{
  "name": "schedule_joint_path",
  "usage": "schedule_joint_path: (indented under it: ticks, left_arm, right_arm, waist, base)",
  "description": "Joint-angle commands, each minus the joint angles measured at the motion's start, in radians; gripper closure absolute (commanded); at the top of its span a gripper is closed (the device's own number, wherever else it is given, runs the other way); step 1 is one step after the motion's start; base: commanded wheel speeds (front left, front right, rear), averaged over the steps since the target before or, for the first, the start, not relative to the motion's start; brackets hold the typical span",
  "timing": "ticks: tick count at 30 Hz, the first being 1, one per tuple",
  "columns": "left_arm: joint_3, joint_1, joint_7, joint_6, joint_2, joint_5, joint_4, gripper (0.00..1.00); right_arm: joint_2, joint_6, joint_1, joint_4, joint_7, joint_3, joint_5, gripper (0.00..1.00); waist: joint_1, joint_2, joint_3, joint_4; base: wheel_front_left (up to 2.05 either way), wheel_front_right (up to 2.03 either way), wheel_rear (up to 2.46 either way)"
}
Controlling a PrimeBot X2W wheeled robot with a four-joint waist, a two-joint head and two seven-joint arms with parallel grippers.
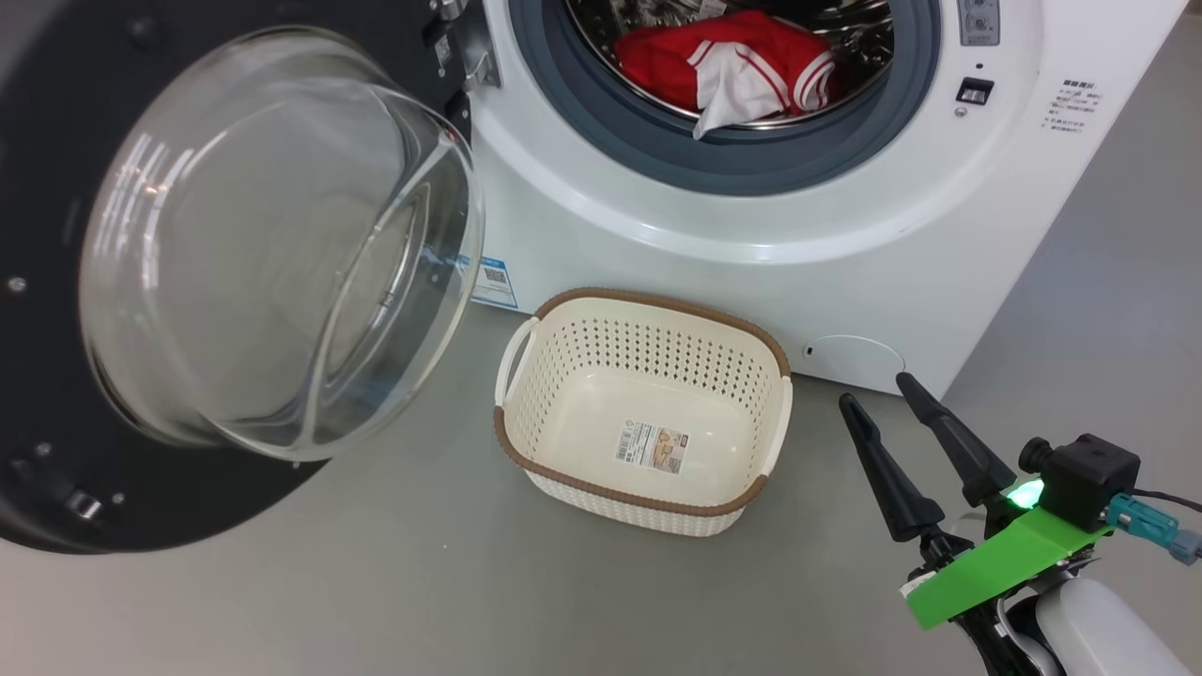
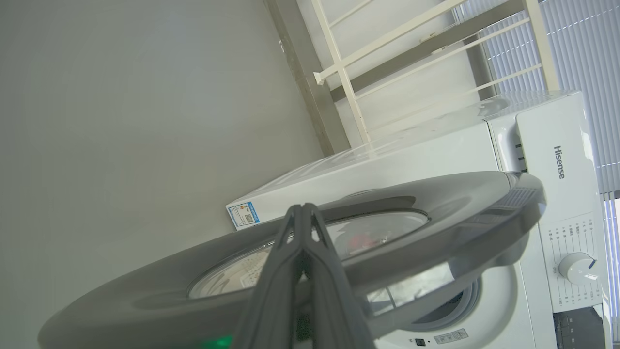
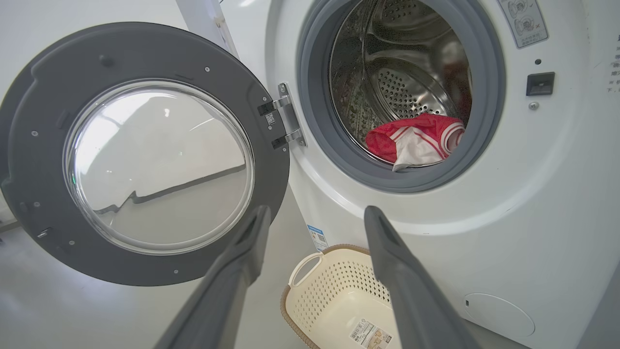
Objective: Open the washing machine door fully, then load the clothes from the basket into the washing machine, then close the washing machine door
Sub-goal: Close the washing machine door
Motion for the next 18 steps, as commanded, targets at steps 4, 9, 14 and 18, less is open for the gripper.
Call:
schedule_joint_path:
  ticks: [4, 9, 14, 18]
  left_arm:
    - [-0.03, 0.048, 0.097, 0.005, 0.034, -0.02, -0.102, 1.0]
    - [-0.055, 0.092, 0.158, 0.022, 0.01, -0.036, -0.2, 1.0]
    - [-0.074, 0.128, 0.206, 0.034, -0.021, -0.06, -0.283, 1.0]
    - [-0.091, 0.16, 0.233, 0.05, -0.041, -0.066, -0.359, 1.0]
  right_arm:
    - [0.01, 0.002, 0.002, -0.02, -0.005, 0.011, 0.005, 0.0]
    - [0.02, 0.002, 0.009, -0.02, -0.005, 0.005, 0.003, 0.0]
    - [0.023, 0.002, 0.013, -0.019, -0.005, 0.001, 0.004, 0.0]
    - [0.026, 0.002, 0.018, -0.02, -0.005, -0.004, 0.003, 0.0]
  waist:
    - [-0.0001, 0.0, -0.025, 0.005]
    - [-0.0001, 0.0, -0.036, 0.01]
    - [-0.0001, 0.0, -0.041, 0.012]
    - [-0.0001, 0.0, -0.047, 0.012]
  base:
    - [0.0, 0.0, 0.0]
    - [0.0, 0.0, 0.0]
    - [0.0, 0.0, 0.0]
    - [0.0, 0.0, 0.0]
